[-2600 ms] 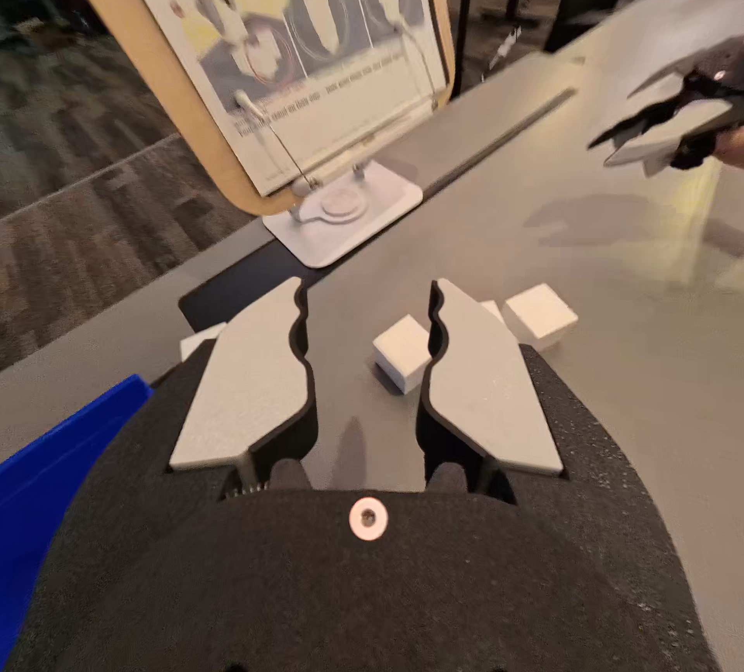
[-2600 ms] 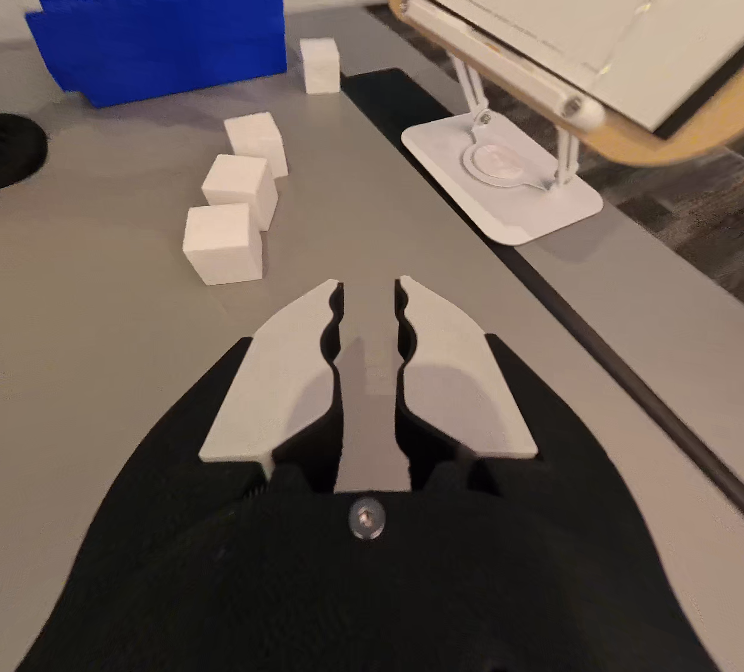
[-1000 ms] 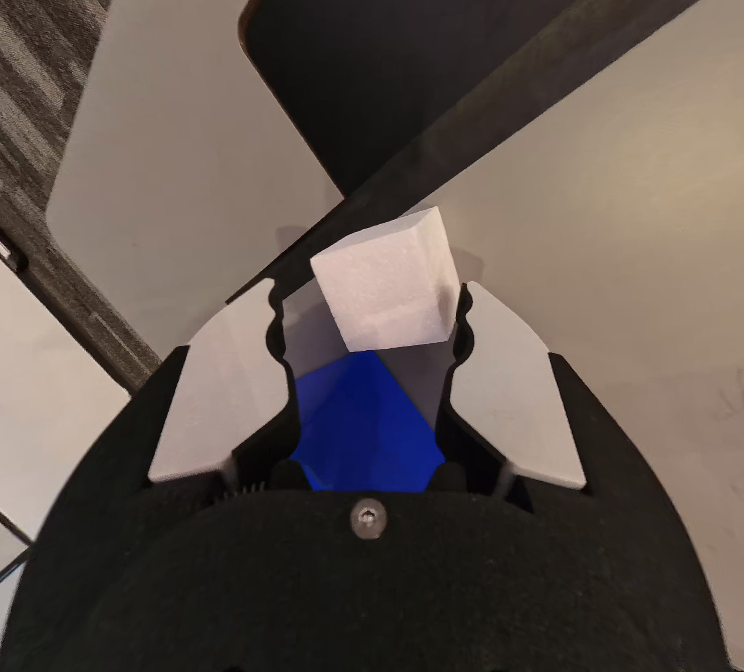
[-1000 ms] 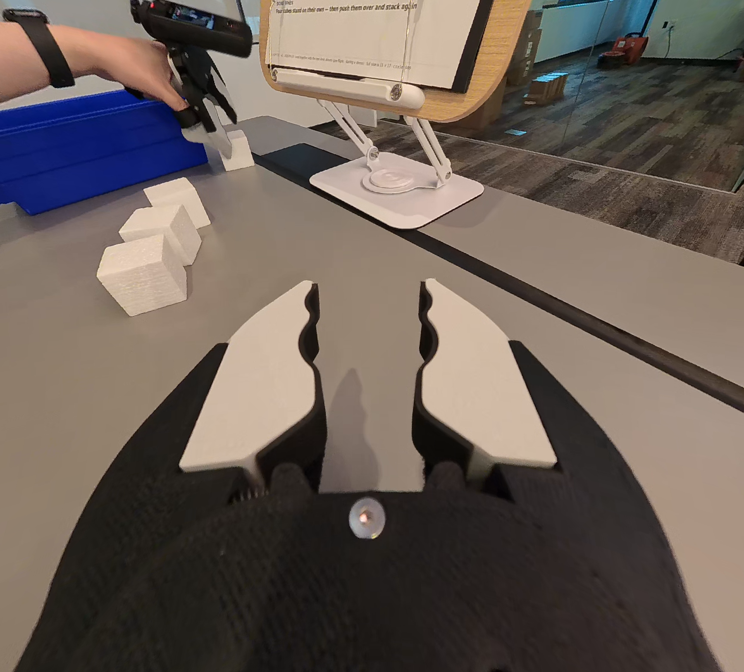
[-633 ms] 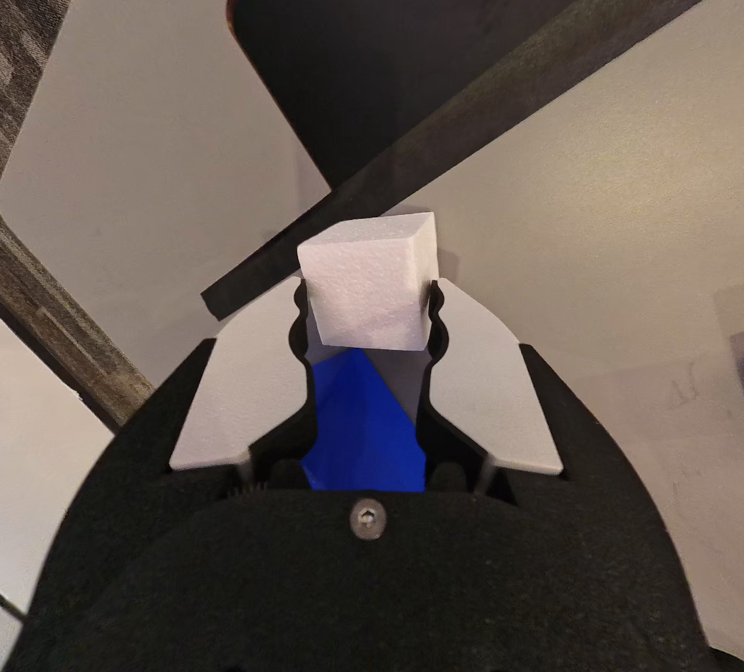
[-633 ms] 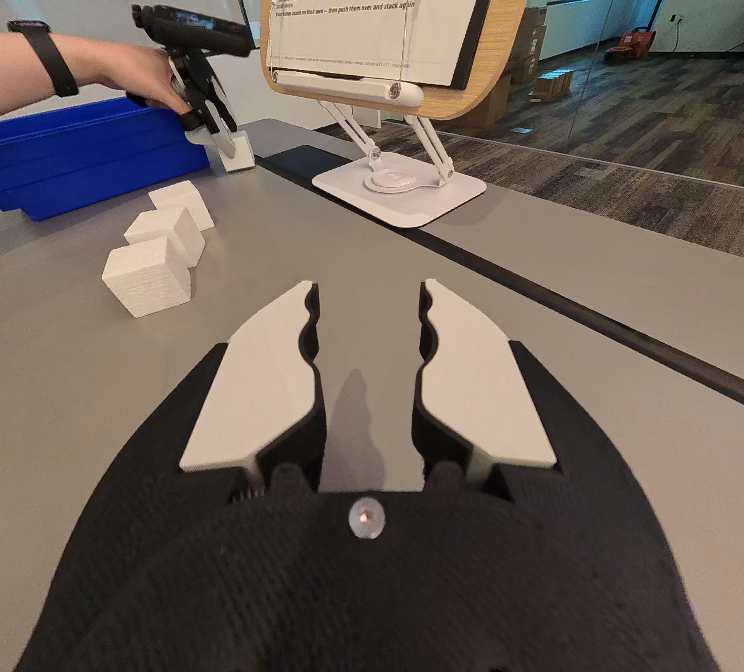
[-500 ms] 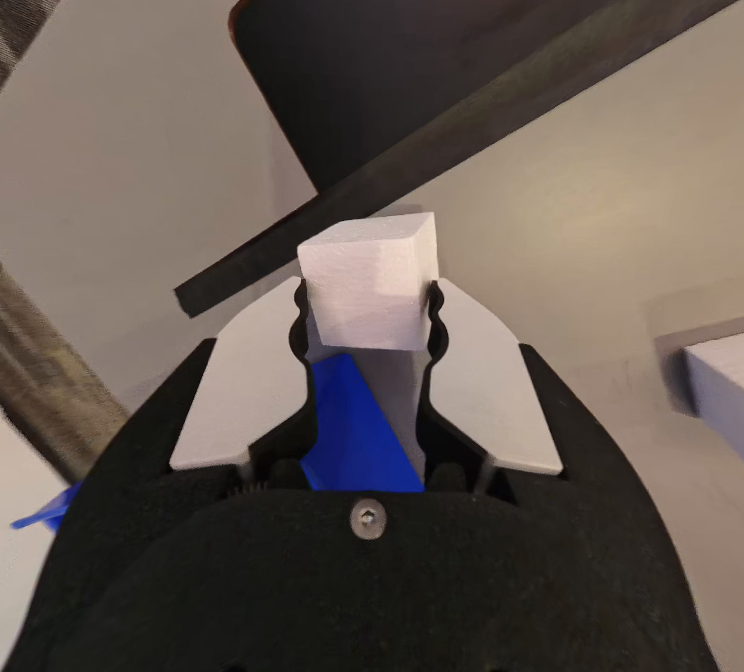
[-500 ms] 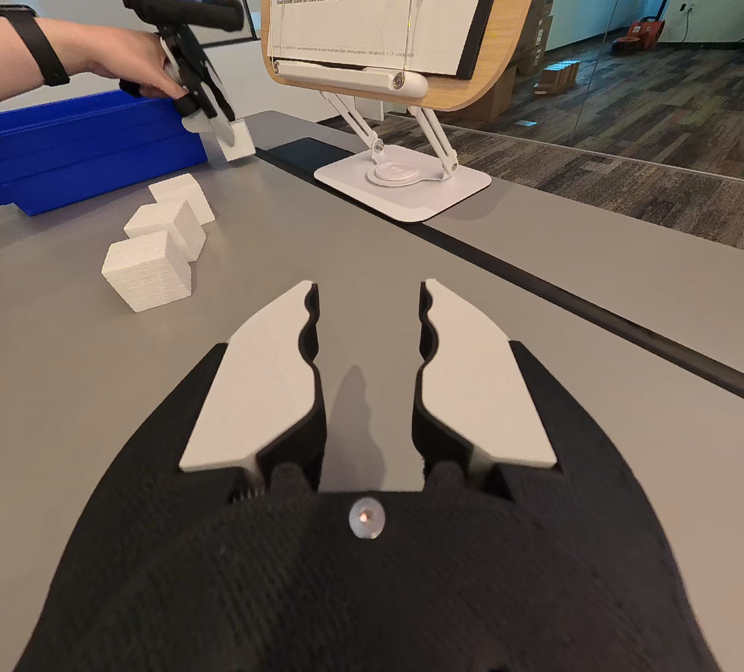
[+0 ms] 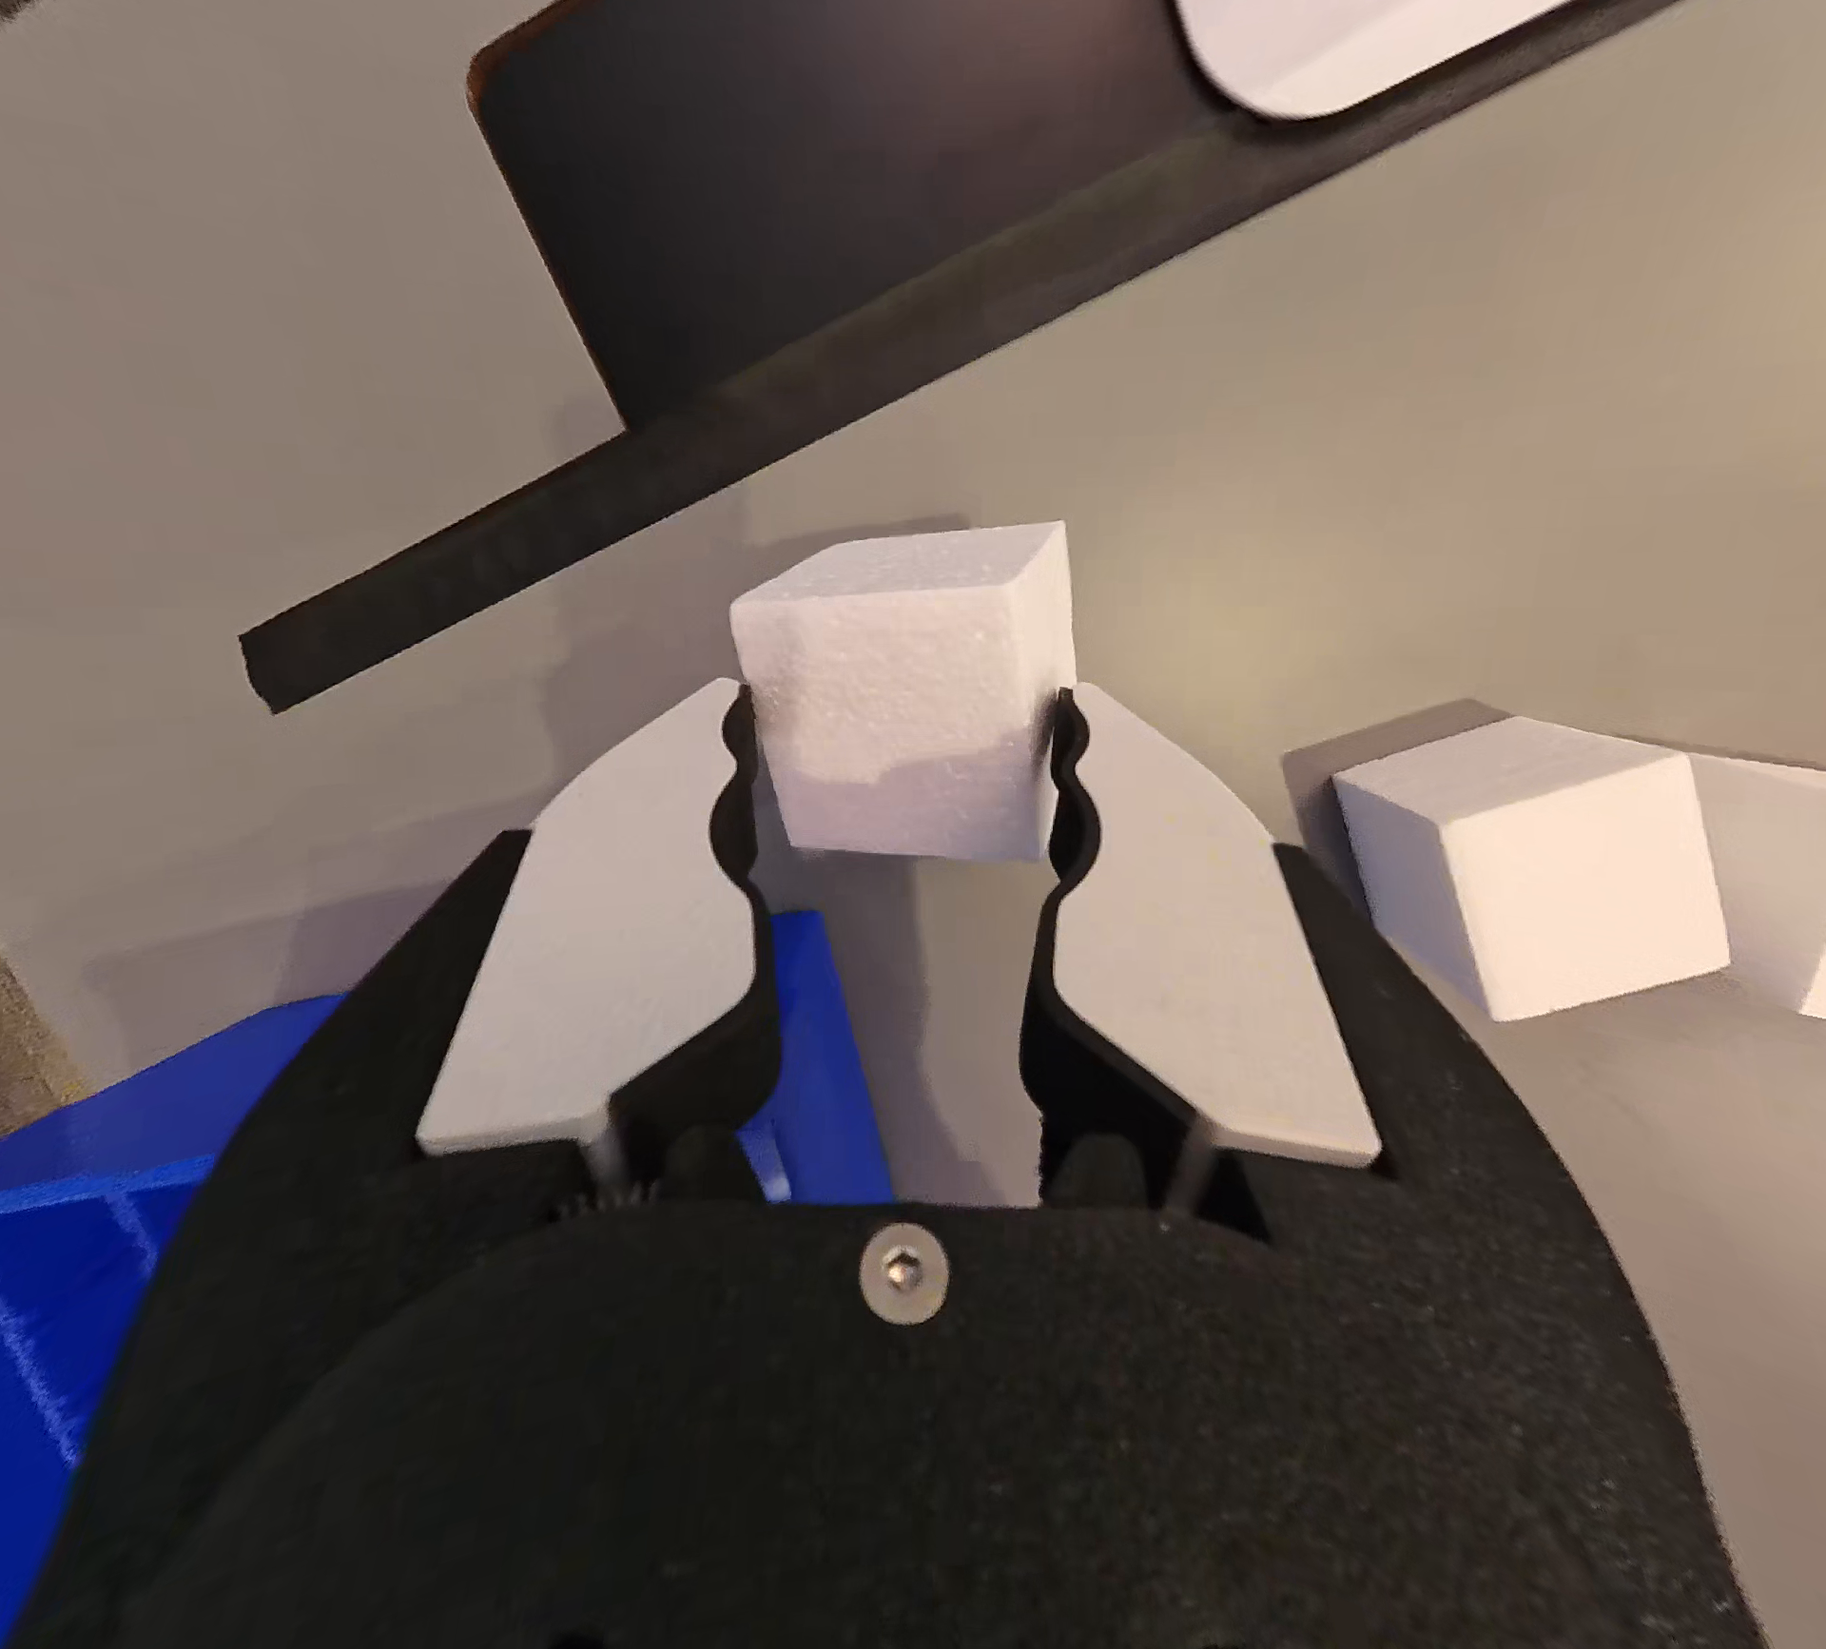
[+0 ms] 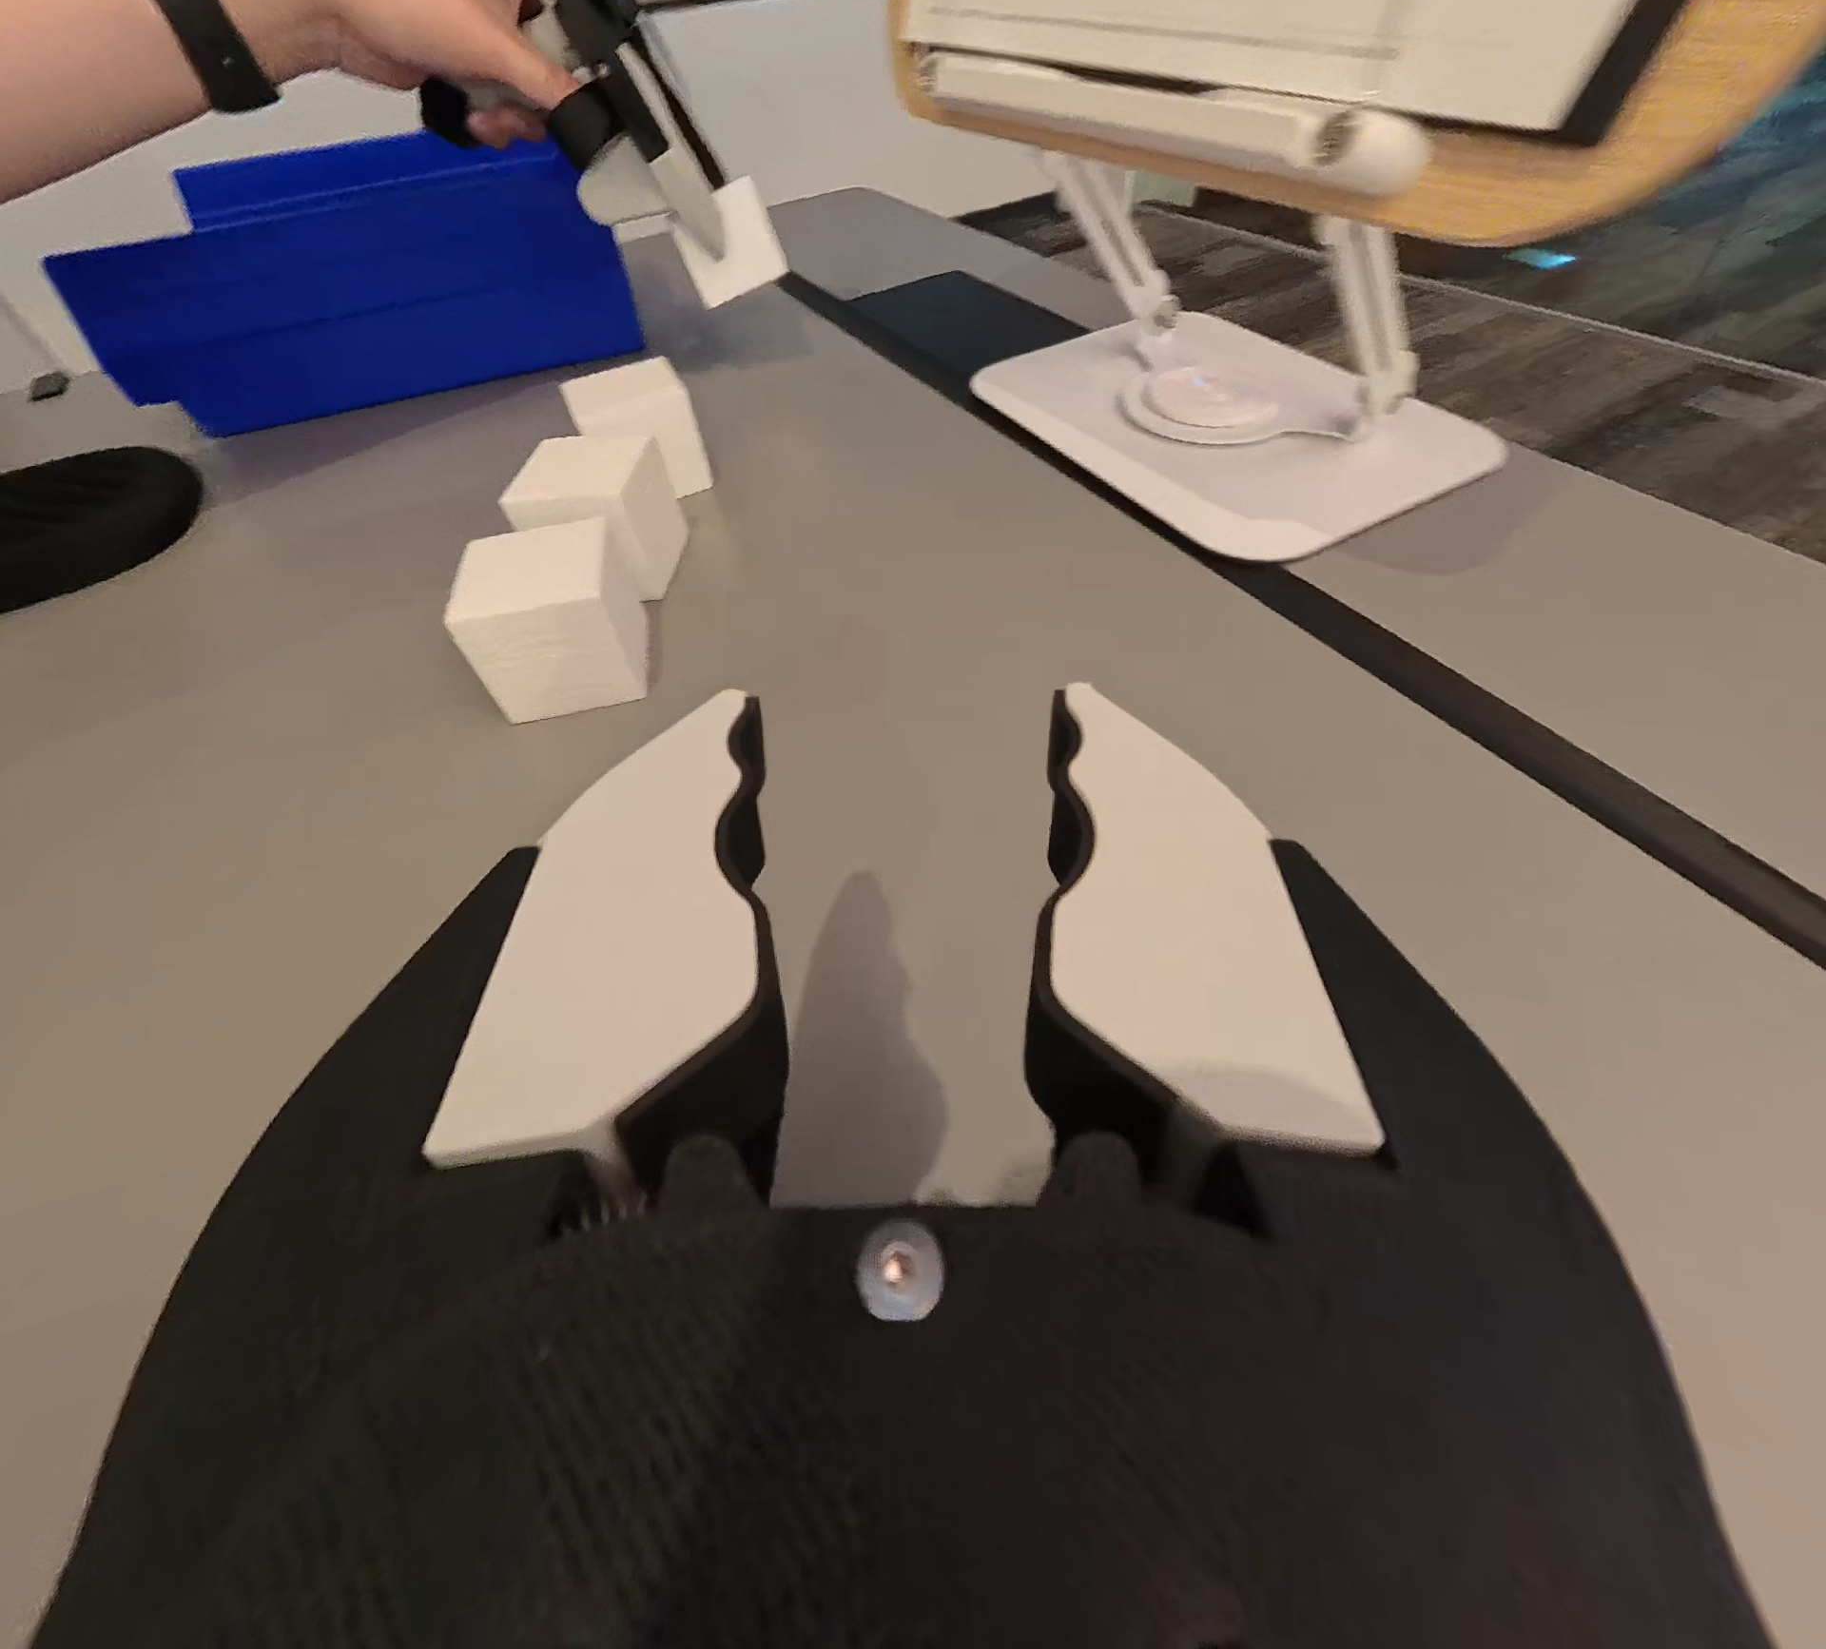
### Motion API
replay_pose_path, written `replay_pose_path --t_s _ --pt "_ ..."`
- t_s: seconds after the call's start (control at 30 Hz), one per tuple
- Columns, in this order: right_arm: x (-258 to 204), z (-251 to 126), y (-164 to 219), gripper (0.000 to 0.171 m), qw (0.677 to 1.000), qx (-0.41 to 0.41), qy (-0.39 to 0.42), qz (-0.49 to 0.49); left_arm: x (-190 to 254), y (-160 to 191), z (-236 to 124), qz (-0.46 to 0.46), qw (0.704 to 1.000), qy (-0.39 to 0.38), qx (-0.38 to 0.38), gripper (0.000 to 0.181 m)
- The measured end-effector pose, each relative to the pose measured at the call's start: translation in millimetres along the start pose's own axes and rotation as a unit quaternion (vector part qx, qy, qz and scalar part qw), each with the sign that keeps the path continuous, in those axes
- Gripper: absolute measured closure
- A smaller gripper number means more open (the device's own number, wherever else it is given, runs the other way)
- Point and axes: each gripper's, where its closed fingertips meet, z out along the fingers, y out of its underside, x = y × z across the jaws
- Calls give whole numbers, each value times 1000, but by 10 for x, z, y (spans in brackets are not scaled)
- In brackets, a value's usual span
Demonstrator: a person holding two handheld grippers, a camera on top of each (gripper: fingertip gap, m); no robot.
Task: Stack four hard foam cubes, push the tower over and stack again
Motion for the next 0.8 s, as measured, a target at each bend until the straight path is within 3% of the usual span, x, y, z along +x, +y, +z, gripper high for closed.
replay_pose_path --t_s 0.23,0.4,0.47,0.63,0.8 --pt "-758 548 0 91 994 -28 -104 -8 4 108 -322 1 999 -31 36 124" --pt "-1066 874 16 87 993 -41 -107 -27 28 207 -617 2 997 -31 71 124" --pt "-1188 958 80 77 991 -55 -121 -29 121 234 -738 9 996 -16 85 124" --pt "-1237 1164 358 78 985 -122 -105 -59 511 299 -986 46 994 14 98 124" --pt "-1245 1251 352 83 986 -126 -87 -67 854 370 -1077 87 992 28 88 124"
